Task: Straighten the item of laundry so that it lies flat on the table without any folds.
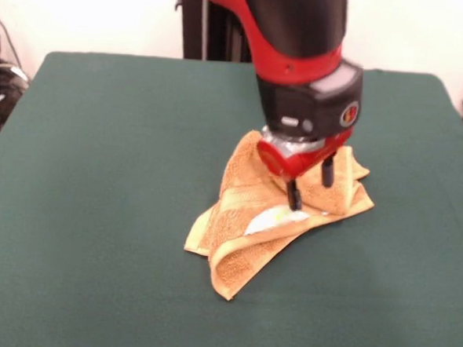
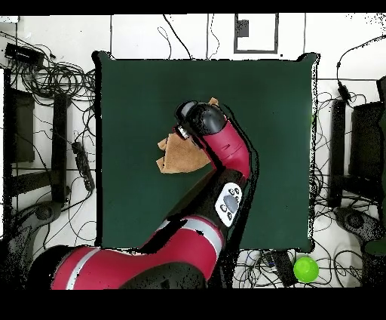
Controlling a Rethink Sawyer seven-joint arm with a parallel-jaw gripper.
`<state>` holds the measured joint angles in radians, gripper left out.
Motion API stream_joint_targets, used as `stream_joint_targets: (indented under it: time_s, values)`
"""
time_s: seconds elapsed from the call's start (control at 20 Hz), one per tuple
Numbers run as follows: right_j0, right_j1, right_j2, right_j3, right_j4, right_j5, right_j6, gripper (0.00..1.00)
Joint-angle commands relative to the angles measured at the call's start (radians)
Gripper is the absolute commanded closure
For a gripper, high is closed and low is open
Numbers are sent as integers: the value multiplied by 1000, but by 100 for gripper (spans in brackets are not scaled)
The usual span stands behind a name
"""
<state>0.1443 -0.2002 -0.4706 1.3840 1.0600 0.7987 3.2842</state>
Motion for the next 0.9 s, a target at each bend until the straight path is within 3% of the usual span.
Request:
stream_joint_targets:
  time_s: [0.05,0.9]
  values:
    - [18,-110,148,104,7,190,323,0]
    - [39,-95,183,192,10,114,195,0]
